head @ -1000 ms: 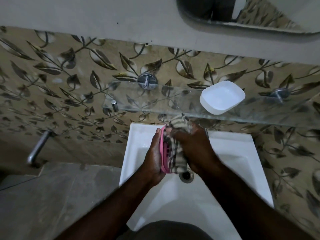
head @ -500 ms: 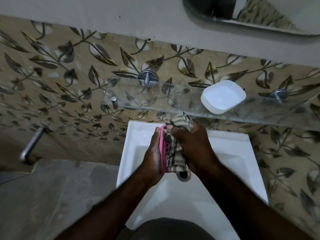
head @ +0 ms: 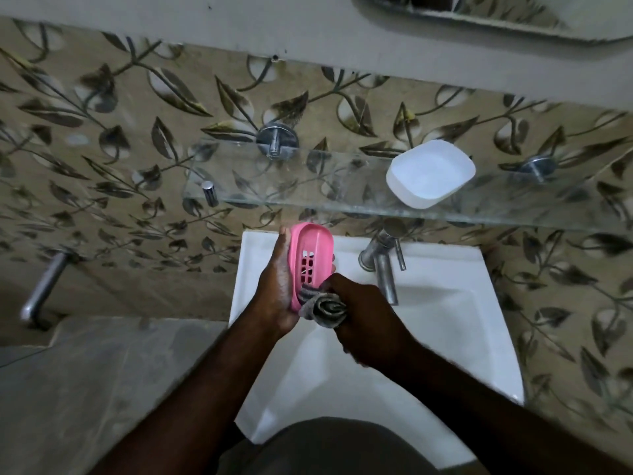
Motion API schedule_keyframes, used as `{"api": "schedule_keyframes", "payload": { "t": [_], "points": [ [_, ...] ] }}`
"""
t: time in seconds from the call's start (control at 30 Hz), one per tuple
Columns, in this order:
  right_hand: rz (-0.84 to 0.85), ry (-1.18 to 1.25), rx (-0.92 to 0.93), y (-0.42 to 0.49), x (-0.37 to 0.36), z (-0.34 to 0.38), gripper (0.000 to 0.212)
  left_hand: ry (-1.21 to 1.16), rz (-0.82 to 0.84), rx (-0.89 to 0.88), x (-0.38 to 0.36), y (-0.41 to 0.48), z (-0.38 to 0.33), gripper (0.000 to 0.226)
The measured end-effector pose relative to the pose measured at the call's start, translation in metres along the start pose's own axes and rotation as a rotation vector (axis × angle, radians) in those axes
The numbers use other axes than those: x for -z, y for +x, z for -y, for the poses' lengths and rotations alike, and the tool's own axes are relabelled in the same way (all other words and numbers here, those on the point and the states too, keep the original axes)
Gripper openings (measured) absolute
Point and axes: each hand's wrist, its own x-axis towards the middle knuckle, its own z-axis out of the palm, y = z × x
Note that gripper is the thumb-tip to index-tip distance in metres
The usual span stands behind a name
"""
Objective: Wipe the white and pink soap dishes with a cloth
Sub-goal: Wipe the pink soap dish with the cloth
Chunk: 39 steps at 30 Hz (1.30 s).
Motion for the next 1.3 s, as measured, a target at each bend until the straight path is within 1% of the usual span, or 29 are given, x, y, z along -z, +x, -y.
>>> {"api": "schedule_keyframes", "payload": {
  "t": [0.03, 0.07, 0.13, 0.2, 0.27, 0.3, 0.37, 0.4, 0.47, 0.5, 0.53, 0.6, 0.63, 0.67, 0.7, 0.77, 0.8, 0.83, 0.87, 0.93, 0.97, 1.0, 1.03, 1.1, 1.13, 1.17, 1.2, 1.23, 1.3],
  "points": [
    [-0.017, 0.154, -0.069, 0.000, -0.004, 0.005, 0.016, 0.016, 0.004, -0.007, -0.002, -0.001, 0.002, 0.084],
    [-0.054, 0.274, -0.091, 0.000, -0.008, 0.007, 0.013, 0.035, 0.021, -0.004, -0.004, -0.002, 0.004, 0.087],
    [-0.090, 0.328, -0.054, -0.002, -0.016, 0.006, 0.014, 0.060, 0.046, -0.019, -0.008, -0.005, 0.004, 0.092],
    [-0.076, 0.154, 0.103, -0.009, -0.017, -0.002, 0.023, 0.080, 0.029, -0.045, -0.006, -0.006, 0.002, 0.093],
    [-0.085, -0.157, 0.253, -0.012, -0.014, -0.016, 0.037, 0.085, 0.038, -0.032, -0.001, -0.009, 0.001, 0.087],
    [-0.072, -0.270, 0.257, -0.012, -0.011, -0.019, 0.038, 0.079, 0.045, -0.018, 0.000, -0.010, 0.001, 0.085],
    [-0.092, -0.334, 0.255, -0.009, -0.006, -0.022, 0.035, 0.064, 0.036, -0.012, 0.002, -0.011, 0.002, 0.082],
    [-0.102, -0.283, 0.227, -0.007, -0.010, -0.019, 0.033, 0.056, 0.028, -0.004, 0.001, -0.011, 0.001, 0.083],
    [-0.074, -0.031, 0.029, -0.004, -0.019, -0.002, 0.028, 0.019, 0.024, 0.034, -0.005, -0.011, -0.003, 0.085],
    [-0.062, 0.068, -0.038, -0.001, -0.026, 0.002, 0.029, -0.009, 0.017, 0.031, -0.008, -0.010, -0.005, 0.086],
    [-0.075, 0.124, -0.042, -0.001, -0.028, 0.007, 0.033, -0.030, 0.013, 0.005, -0.010, -0.009, -0.007, 0.086],
    [-0.135, -0.048, 0.184, -0.005, -0.020, 0.009, 0.035, 0.000, 0.024, -0.067, -0.009, -0.006, -0.008, 0.085],
    [-0.134, -0.189, 0.296, -0.006, -0.014, 0.002, 0.036, 0.024, 0.021, -0.097, -0.008, -0.005, -0.007, 0.082],
    [-0.105, -0.312, 0.337, -0.005, -0.007, -0.005, 0.038, 0.035, 0.011, -0.116, -0.006, -0.004, -0.006, 0.077],
    [-0.059, -0.415, 0.325, -0.002, 0.000, -0.008, 0.040, 0.030, 0.001, -0.118, -0.006, -0.004, -0.005, 0.074],
    [-0.056, -0.510, 0.318, 0.001, 0.006, -0.015, 0.041, 0.027, -0.017, -0.109, -0.004, -0.004, -0.003, 0.074],
    [-0.085, -0.459, 0.321, 0.001, 0.001, -0.015, 0.041, 0.030, -0.025, -0.116, -0.004, -0.004, -0.003, 0.076],
    [-0.125, -0.343, 0.305, 0.001, -0.006, -0.011, 0.040, 0.043, -0.033, -0.131, -0.003, -0.005, -0.004, 0.078],
    [-0.146, -0.189, 0.243, 0.000, -0.014, -0.005, 0.038, 0.051, -0.036, -0.145, -0.004, -0.004, -0.004, 0.079],
    [-0.121, 0.113, 0.080, 0.002, -0.026, 0.005, 0.034, 0.020, -0.055, -0.157, -0.005, -0.005, -0.004, 0.080],
    [-0.096, 0.190, 0.030, 0.003, -0.030, 0.002, 0.028, -0.010, -0.068, -0.151, -0.006, -0.006, -0.004, 0.082],
    [-0.067, 0.162, 0.065, 0.002, -0.030, -0.002, 0.024, -0.018, -0.074, -0.138, -0.004, -0.005, -0.004, 0.081],
    [-0.034, 0.043, 0.146, 0.000, -0.026, -0.007, 0.027, 0.003, -0.073, -0.113, -0.002, -0.005, -0.003, 0.079],
    [0.036, -0.258, 0.300, -0.001, -0.014, -0.020, 0.042, 0.034, -0.052, -0.051, 0.004, -0.007, -0.002, 0.077],
    [0.056, -0.367, 0.342, 0.002, -0.009, -0.025, 0.045, 0.042, -0.048, -0.023, 0.006, -0.007, -0.001, 0.077],
    [0.065, -0.418, 0.354, 0.004, -0.006, -0.029, 0.046, 0.049, -0.050, -0.009, 0.007, -0.007, -0.001, 0.078],
    [0.049, -0.420, 0.355, 0.006, -0.006, -0.031, 0.044, 0.050, -0.049, -0.011, 0.007, -0.007, -0.001, 0.080],
    [0.019, -0.359, 0.333, 0.006, -0.010, -0.027, 0.041, 0.045, -0.049, -0.024, 0.006, -0.008, -0.002, 0.082],
    [-0.076, -0.161, 0.215, 0.005, -0.024, -0.014, 0.031, 0.044, -0.060, -0.064, 0.002, -0.008, -0.001, 0.086]
  ]
}}
